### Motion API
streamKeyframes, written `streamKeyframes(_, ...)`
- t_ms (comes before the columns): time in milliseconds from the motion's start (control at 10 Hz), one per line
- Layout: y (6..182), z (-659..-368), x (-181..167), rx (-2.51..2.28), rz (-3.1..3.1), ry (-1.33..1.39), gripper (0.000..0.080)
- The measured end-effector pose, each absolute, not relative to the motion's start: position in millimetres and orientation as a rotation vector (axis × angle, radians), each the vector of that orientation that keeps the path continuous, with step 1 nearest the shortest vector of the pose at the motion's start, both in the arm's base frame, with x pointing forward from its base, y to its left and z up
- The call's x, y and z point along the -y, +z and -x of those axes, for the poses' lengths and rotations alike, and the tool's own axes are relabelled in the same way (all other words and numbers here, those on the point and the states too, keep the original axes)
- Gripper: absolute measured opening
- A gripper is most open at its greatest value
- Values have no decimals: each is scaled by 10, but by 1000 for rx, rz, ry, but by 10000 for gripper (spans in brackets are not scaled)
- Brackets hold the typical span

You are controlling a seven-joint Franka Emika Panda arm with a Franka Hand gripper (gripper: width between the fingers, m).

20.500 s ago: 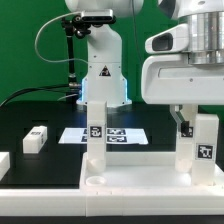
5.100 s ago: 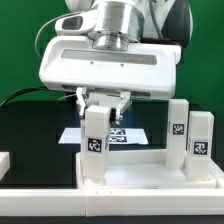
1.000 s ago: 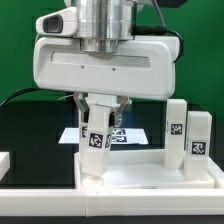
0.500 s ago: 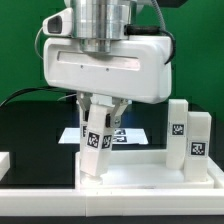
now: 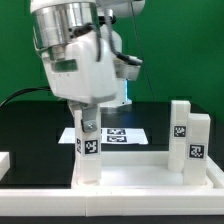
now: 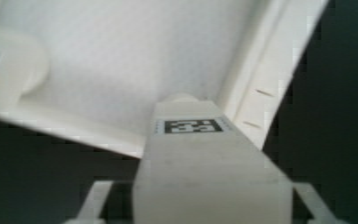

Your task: Assemble desk

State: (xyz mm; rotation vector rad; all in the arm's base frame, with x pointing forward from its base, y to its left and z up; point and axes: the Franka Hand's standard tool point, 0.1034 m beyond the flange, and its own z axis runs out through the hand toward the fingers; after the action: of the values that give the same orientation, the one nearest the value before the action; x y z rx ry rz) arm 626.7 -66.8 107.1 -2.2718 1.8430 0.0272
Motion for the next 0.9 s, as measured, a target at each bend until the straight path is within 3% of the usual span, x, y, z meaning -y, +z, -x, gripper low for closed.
streamKeyframes(300, 1070, -6279, 673, -2042, 2095, 50, 288)
streamKeyframes(400, 1067, -6277, 673, -2033, 2105, 49, 366)
streamKeyframes(500, 1066, -6276, 673, -2016, 2122, 46, 366)
streamKeyframes(600, 1065, -6263, 630, -1961, 2190, 61, 547)
streamKeyframes(700, 1081, -6243, 494, -1770, 2381, 91, 634)
streamKeyframes(900, 1066, -6174, 362, -1500, 2572, 103, 645)
